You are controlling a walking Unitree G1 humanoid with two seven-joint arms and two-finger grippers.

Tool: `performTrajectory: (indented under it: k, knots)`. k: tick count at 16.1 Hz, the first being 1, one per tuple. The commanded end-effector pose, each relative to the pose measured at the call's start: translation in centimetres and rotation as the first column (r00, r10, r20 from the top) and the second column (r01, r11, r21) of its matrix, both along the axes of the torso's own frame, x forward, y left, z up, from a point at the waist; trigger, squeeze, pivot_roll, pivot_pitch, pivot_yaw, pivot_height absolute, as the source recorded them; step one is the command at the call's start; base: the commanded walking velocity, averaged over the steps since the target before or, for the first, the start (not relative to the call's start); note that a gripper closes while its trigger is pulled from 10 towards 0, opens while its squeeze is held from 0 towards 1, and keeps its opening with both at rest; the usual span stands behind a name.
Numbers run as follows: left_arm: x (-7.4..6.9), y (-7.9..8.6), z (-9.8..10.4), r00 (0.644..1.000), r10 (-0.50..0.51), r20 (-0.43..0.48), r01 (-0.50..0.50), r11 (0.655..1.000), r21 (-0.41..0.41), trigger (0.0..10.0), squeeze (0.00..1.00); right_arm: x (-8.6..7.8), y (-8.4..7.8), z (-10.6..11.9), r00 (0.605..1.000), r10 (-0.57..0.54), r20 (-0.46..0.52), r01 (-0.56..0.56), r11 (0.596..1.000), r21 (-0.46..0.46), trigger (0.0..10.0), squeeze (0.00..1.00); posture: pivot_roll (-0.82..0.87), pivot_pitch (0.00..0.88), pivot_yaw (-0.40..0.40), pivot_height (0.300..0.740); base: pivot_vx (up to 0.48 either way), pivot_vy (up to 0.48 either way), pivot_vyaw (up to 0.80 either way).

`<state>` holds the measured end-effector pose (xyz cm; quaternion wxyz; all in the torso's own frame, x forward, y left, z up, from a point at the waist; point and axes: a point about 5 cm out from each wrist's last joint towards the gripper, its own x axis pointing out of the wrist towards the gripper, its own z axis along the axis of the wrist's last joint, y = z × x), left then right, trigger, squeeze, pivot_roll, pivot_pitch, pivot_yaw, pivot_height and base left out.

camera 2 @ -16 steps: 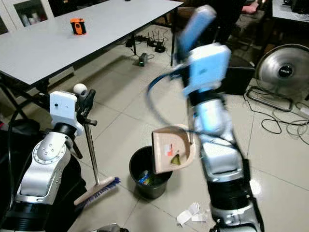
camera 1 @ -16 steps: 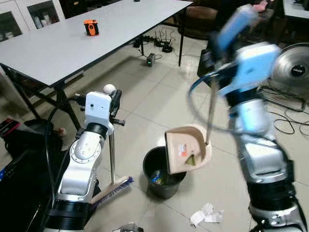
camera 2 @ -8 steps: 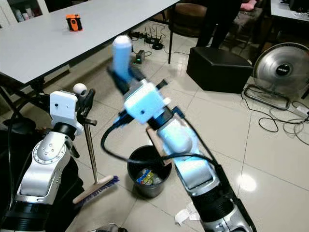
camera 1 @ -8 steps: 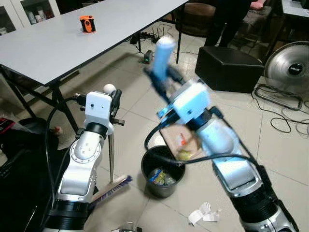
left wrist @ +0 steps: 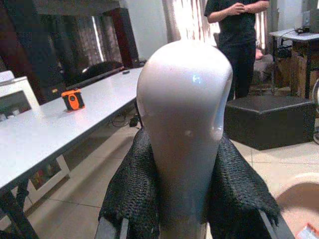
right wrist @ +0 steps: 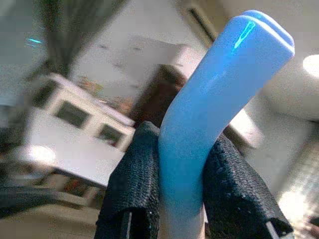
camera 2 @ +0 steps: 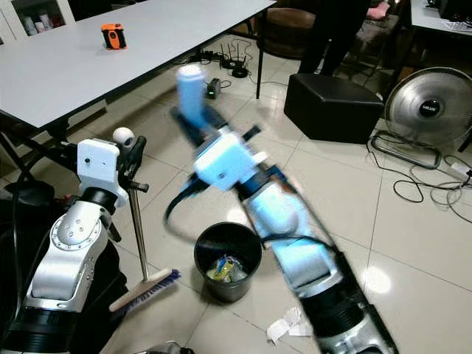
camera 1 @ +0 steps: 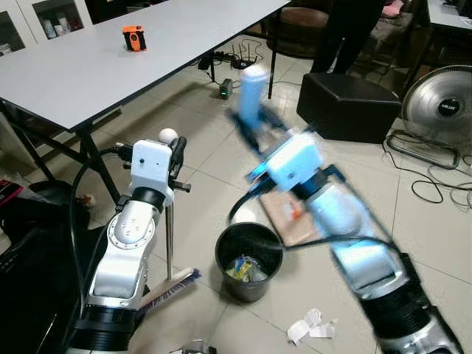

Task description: Sweep floor

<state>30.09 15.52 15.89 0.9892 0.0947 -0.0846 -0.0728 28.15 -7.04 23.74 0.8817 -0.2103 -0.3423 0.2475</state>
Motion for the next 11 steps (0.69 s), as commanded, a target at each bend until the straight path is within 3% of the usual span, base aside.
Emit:
performTrajectory:
  k: [1,3,4,7,9,11]
  knots:
    - [0.2,-0.5,0.5,0.999,-0.025,0.021,0.025,1.0,0.004,10.0,0.0,0.4,-1.3,2.0,0.994,-0.069,0.085,0.068,0.998,0.019,10.0,0.0,0.01,0.0,0.022,0.74,0.0,0.0,0.0]
    - [0.1,-1.2,0.2,0.998,-0.06,0.001,0.06,0.998,-0.004,10.0,0.0,1.6,-4.7,3.1,0.969,-0.236,0.076,0.232,0.97,0.068,10.0,0.0,0.0,0.0,0.024,0.74,0.0,0.0,0.0]
    - [0.0,-1.7,-0.1,0.997,-0.078,-0.01,0.077,0.997,-0.009,10.0,0.0,2.3,-7.1,2.8,0.941,-0.337,0.012,0.334,0.938,0.094,10.0,0.0,0.0,0.0,0.025,0.74,0.0,0.0,0.0]
    - [-0.1,-1.8,-0.1,0.996,-0.086,-0.016,0.086,0.996,-0.013,10.0,0.0,2.7,-9.8,1.5,0.892,-0.431,-0.134,0.45,0.874,0.183,10.0,0.0,0.0,0.0,0.023,0.74,0.0,0.0,0.0]
    - [-0.1,-1.7,-0.2,0.996,-0.091,-0.024,0.09,0.996,-0.017,10.0,0.0,2.5,-11.8,0.1,0.834,-0.501,-0.232,0.545,0.814,0.203,10.0,0.0,-0.01,0.0,0.026,0.74,0.0,0.0,0.0]
    - [-0.1,-1.7,-0.3,0.995,-0.097,-0.027,0.096,0.995,-0.017,10.0,0.0,2.1,-12.4,-0.5,0.815,-0.516,-0.262,0.57,0.795,0.207,10.0,0.0,-0.01,0.0,0.031,0.74,0.0,0.0,0.0]
